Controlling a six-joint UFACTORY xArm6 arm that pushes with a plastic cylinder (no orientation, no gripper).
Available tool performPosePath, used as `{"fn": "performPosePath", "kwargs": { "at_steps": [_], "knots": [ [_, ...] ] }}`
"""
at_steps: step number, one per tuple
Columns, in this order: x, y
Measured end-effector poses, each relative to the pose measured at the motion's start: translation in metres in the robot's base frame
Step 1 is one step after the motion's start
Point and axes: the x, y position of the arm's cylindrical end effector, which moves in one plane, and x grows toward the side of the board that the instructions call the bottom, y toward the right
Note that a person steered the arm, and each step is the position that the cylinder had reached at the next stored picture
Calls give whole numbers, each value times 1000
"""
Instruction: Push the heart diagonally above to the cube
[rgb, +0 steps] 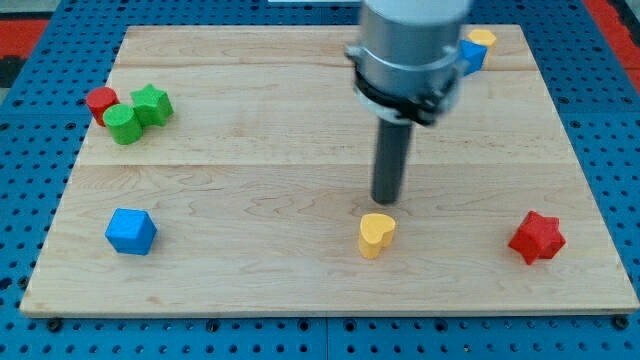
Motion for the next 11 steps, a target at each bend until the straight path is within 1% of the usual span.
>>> {"fn": "performPosePath", "kwargs": {
  "at_steps": [1, 2, 3, 4, 5, 6, 7, 8, 9, 10, 11],
  "knots": [
    [38, 38],
    [76, 38],
    [62, -13],
    [13, -69],
    [-9, -96],
    [3, -69],
    [-5, -44],
    [-40, -84],
    [-53, -167],
    [-48, -174],
    [-26, -171]
  ]
}}
